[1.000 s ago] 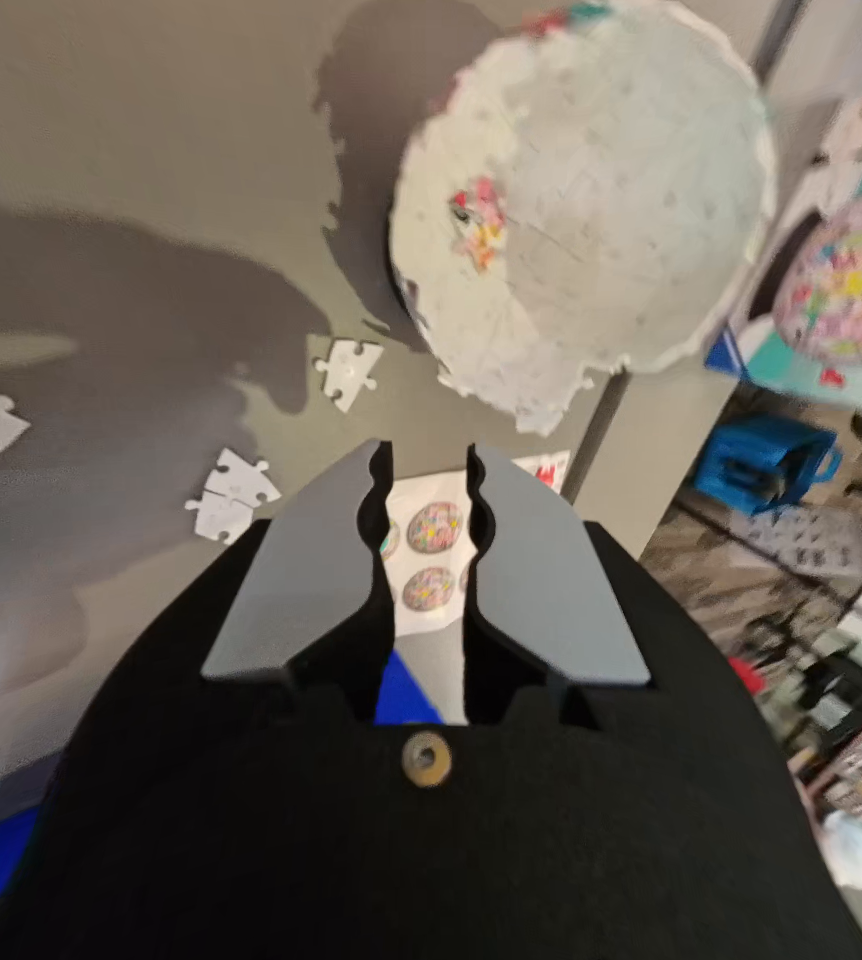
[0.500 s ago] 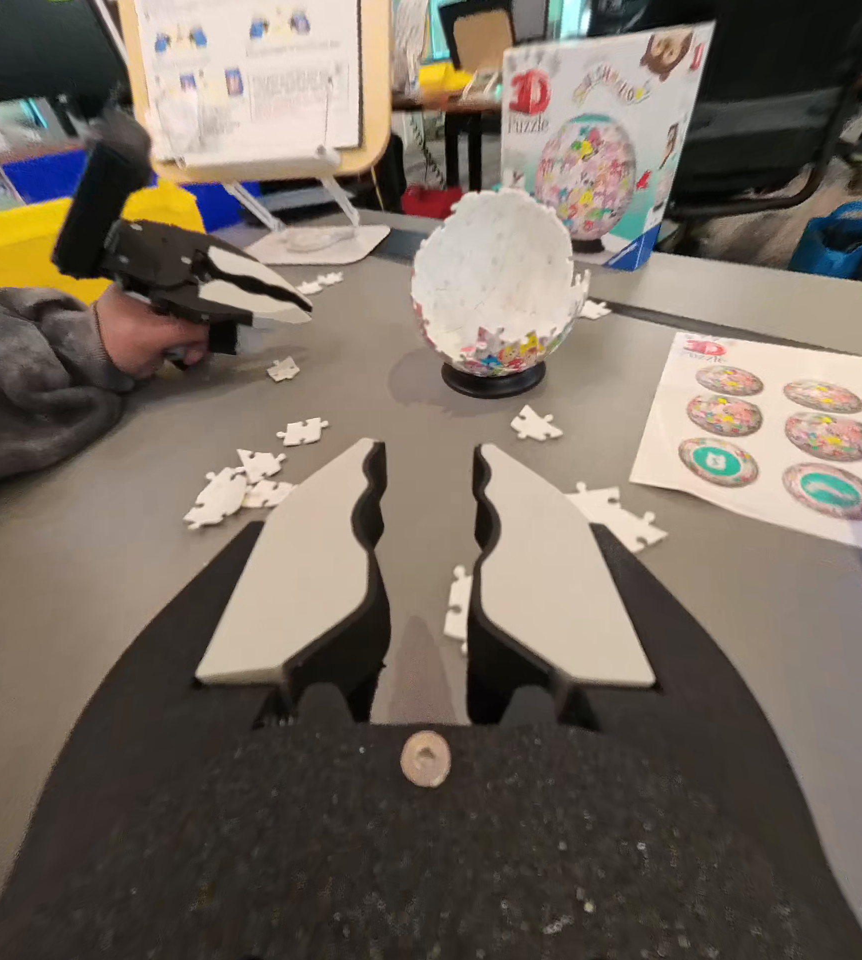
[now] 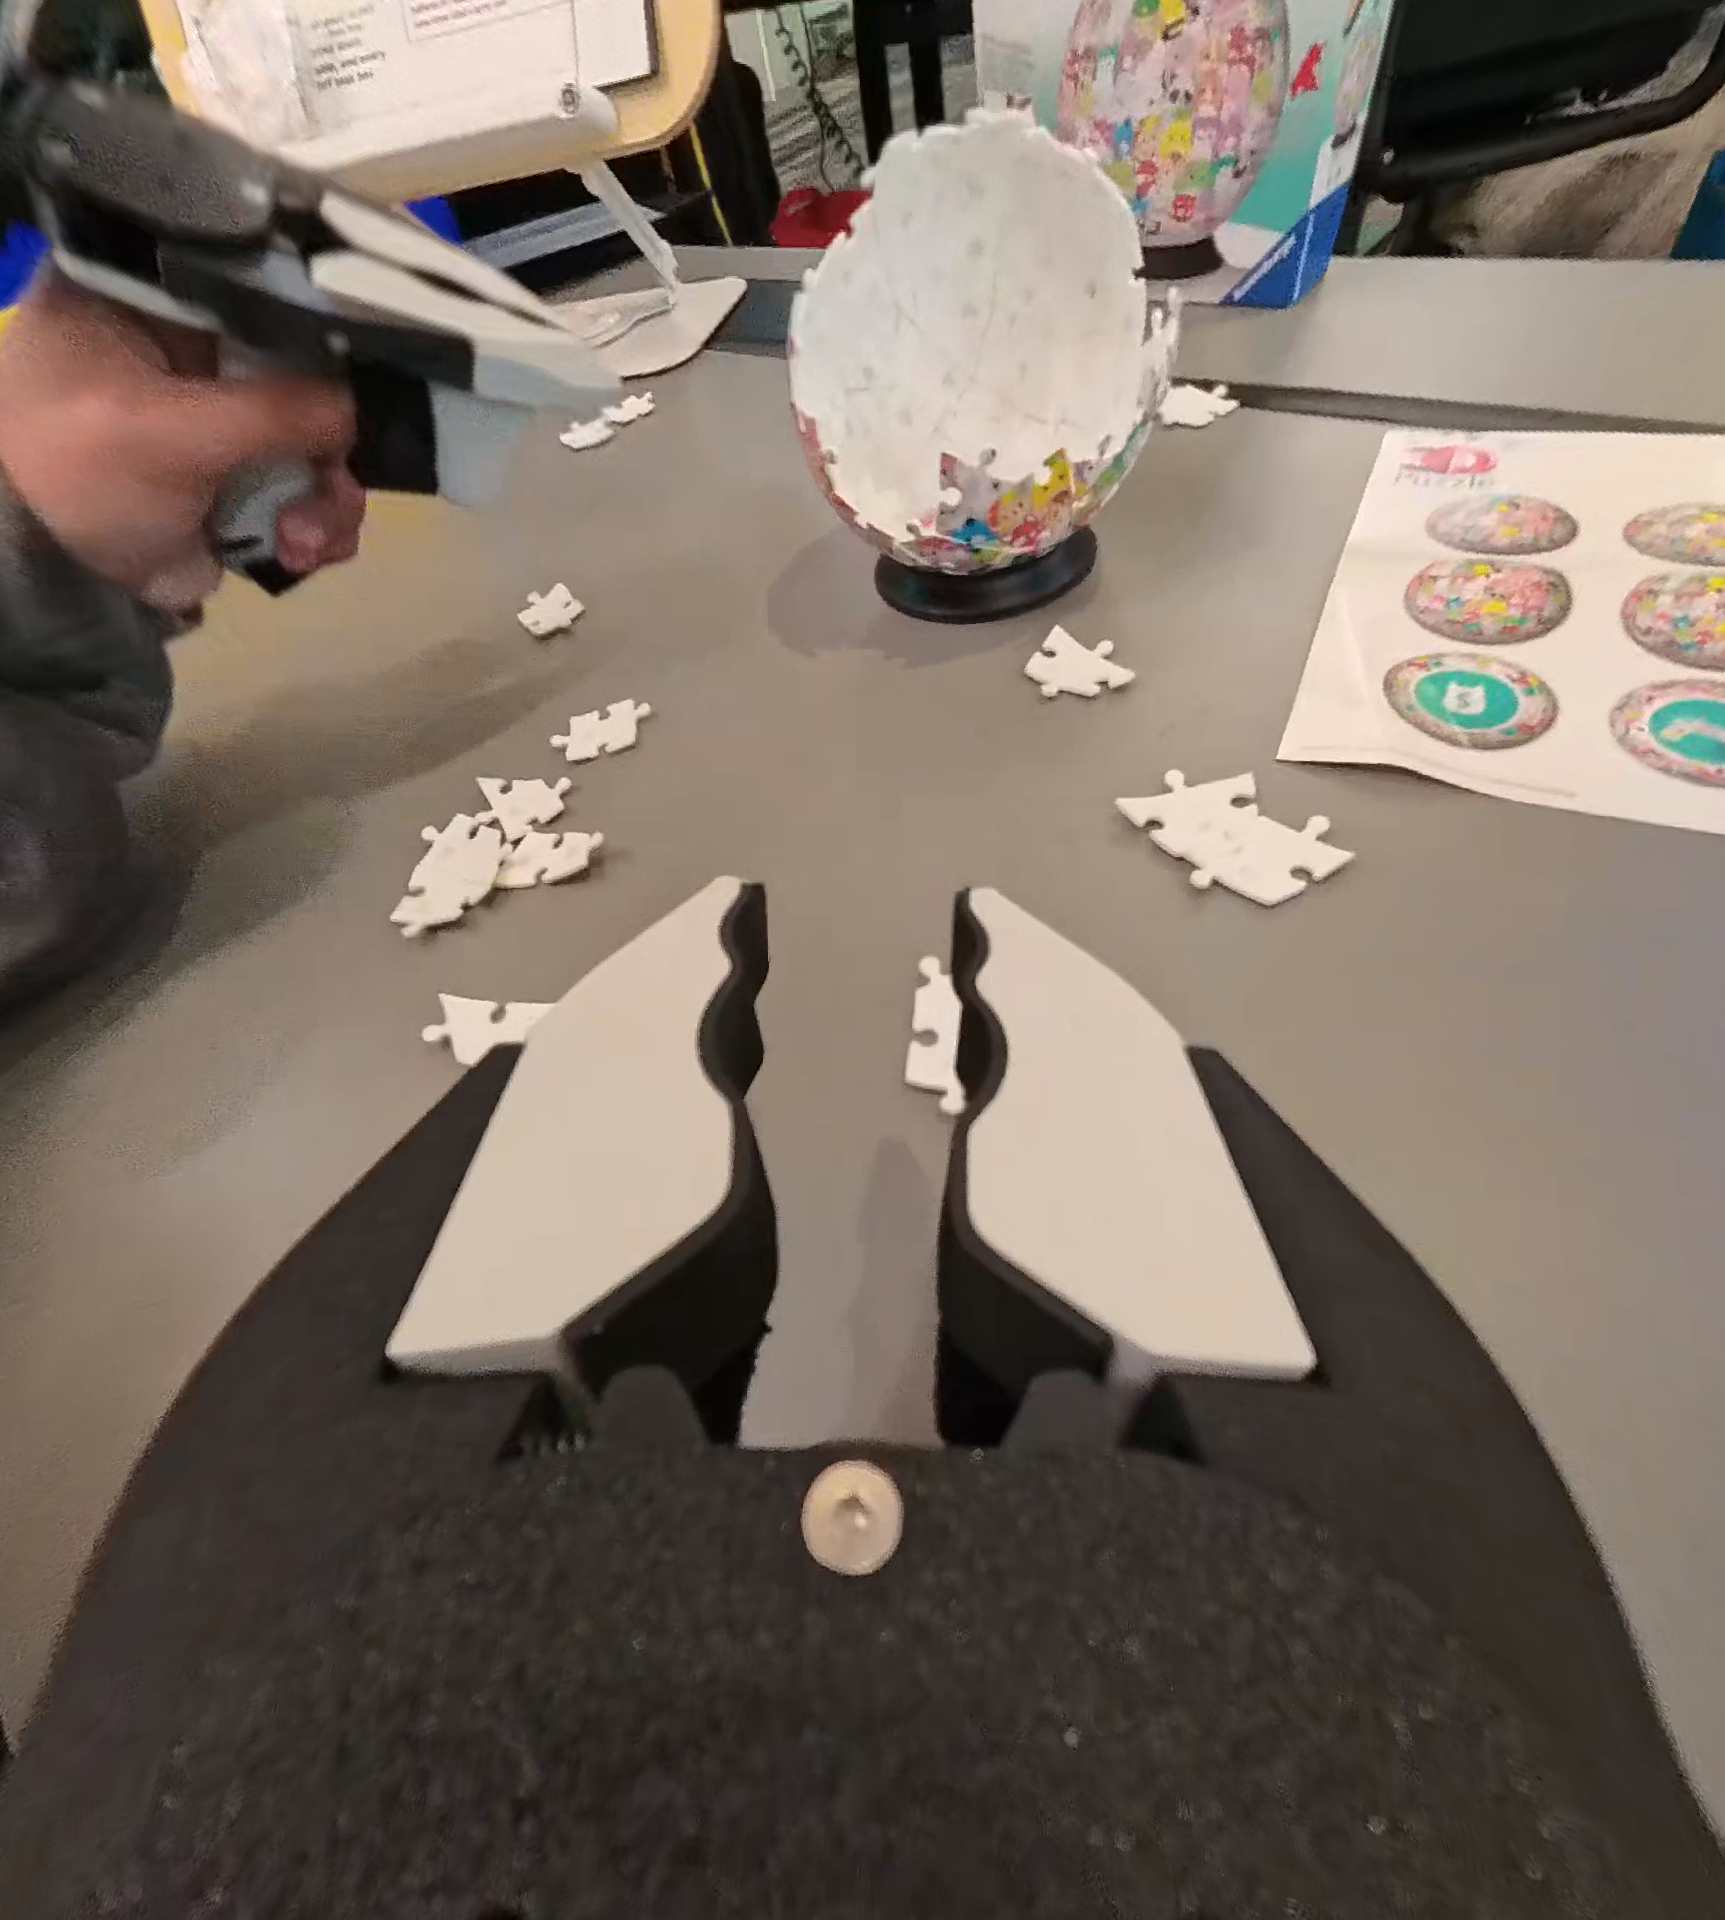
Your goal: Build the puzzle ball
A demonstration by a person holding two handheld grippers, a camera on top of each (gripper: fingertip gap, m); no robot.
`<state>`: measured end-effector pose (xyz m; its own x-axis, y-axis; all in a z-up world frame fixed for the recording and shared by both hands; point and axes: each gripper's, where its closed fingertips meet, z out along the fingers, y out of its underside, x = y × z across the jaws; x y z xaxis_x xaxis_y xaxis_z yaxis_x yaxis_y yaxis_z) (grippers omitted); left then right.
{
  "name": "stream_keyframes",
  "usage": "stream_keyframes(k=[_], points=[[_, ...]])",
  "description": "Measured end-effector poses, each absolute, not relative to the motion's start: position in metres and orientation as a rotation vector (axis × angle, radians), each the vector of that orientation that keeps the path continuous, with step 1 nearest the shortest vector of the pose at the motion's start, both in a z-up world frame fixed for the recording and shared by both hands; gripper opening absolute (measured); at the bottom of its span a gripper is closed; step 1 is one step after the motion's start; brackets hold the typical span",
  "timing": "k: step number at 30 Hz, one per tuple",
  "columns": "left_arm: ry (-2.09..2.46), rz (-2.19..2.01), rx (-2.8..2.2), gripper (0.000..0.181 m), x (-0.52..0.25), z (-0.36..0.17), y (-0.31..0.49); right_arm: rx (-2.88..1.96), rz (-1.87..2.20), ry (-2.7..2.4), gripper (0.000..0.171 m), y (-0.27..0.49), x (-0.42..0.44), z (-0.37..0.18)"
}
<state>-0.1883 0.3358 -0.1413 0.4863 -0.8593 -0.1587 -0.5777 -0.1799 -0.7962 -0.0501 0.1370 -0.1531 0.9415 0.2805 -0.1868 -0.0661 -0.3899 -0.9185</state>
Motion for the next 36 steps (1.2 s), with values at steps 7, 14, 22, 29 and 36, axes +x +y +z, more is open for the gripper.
stream_keyframes(k=[7,14,22,29,36], points=[[1.573,-0.232,-2.098,0.000,-0.091,-0.105,0.331,-1.892,0.353,-0.114,0.033,0.150,-0.030,-0.147],[1.882,0.093,-2.225,0.000,-0.078,-0.146,0.361,-1.727,0.101,-0.411,0.032,0.160,-0.027,-0.138],[2.104,0.209,-2.236,0.000,-0.068,-0.185,0.359,-1.659,-0.315,-1.086,0.000,0.247,-0.023,-0.163],[2.135,0.185,-2.273,0.000,-0.068,-0.198,0.360,-1.345,-0.615,-1.583,0.000,0.311,-0.042,-0.202],[2.204,0.155,-2.279,0.000,-0.062,-0.206,0.354,-1.260,-0.549,-1.617,0.000,0.336,-0.046,-0.211]])
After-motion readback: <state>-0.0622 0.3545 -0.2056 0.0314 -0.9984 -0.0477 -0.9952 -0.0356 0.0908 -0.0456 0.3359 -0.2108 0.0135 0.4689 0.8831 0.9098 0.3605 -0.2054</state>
